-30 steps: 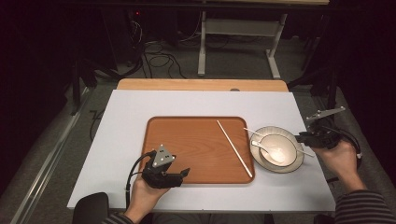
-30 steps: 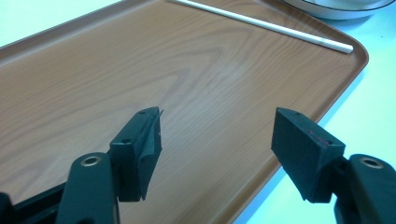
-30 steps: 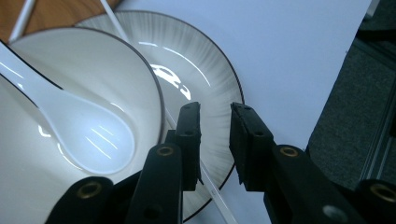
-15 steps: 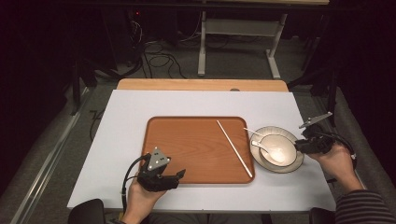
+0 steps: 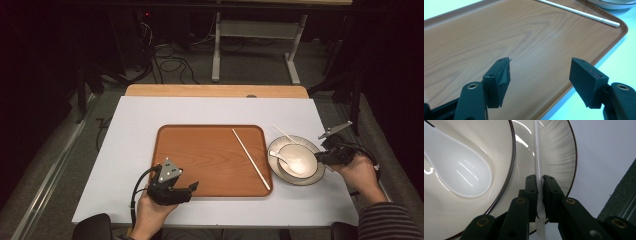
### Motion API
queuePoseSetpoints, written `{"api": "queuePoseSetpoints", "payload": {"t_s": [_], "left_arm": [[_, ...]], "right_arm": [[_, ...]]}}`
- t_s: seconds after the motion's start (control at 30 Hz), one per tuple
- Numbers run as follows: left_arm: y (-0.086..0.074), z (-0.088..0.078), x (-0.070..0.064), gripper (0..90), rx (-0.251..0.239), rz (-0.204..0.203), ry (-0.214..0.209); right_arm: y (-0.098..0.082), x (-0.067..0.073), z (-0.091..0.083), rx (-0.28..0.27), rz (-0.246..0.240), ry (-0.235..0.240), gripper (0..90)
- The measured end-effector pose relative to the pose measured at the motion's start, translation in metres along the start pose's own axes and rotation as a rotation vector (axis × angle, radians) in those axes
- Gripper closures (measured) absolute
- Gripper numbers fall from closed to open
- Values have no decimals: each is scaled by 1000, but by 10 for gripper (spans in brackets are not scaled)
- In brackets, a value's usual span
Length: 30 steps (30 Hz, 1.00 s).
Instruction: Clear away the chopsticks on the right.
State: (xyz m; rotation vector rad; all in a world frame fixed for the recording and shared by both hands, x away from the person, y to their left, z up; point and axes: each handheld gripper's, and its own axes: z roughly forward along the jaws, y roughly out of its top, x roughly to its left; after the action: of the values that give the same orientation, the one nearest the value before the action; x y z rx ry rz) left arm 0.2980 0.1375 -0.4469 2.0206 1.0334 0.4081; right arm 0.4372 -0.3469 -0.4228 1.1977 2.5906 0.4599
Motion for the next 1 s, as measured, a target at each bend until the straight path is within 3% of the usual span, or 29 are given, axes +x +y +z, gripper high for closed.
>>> {"api": "queuePoseSetpoints", "payload": {"t_s": [0.23,0.53,0.77,0.9,0.93,1.0], "left_arm": [[2,1,1,334,1,6,-8],[7,8,1,333,6,25,-34],[11,13,3,333,6,32,-56],[13,15,4,333,5,30,-67],[14,16,5,333,4,32,-69],[15,16,5,333,3,33,-72]], "right_arm": [[-1,2,-2,-30,1,-11,859],[0,14,-41,-154,41,-33,859],[10,48,-68,-213,16,-29,859],[17,69,-72,-227,-13,-17,858],[21,80,-72,-227,-18,-4,858],[23,85,-71,-225,-21,2,858]]}}
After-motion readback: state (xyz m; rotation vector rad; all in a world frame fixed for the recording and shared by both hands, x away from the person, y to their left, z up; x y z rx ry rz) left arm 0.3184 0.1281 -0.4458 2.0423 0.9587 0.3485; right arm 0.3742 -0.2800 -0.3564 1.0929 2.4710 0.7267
